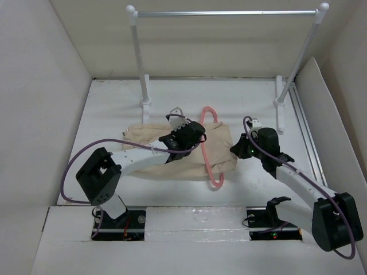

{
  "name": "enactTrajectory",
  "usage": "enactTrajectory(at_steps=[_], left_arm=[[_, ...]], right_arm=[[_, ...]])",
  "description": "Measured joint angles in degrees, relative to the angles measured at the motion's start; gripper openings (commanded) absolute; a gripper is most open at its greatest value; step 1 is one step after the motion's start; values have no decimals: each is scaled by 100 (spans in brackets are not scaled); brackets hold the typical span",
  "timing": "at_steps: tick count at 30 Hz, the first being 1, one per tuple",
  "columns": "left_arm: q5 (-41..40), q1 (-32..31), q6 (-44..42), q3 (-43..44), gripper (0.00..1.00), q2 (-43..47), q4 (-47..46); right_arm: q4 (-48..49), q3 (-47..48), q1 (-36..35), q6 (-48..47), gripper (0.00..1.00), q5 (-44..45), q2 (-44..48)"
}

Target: Place the trousers on the hanger

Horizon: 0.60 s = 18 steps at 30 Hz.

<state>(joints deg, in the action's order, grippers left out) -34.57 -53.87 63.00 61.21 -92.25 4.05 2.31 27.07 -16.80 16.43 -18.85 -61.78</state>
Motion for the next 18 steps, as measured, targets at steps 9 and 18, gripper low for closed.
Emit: enactTrajectory(at_steps=[9,18], left_arm=[[-160,186,-466,-173,0,330,74],[-284,256,-848,-509,0,761,208]], right_arm=[[-953,92,1047,-649,0,-186,448],[-1497,92,2041,-1318,0,-509,535]])
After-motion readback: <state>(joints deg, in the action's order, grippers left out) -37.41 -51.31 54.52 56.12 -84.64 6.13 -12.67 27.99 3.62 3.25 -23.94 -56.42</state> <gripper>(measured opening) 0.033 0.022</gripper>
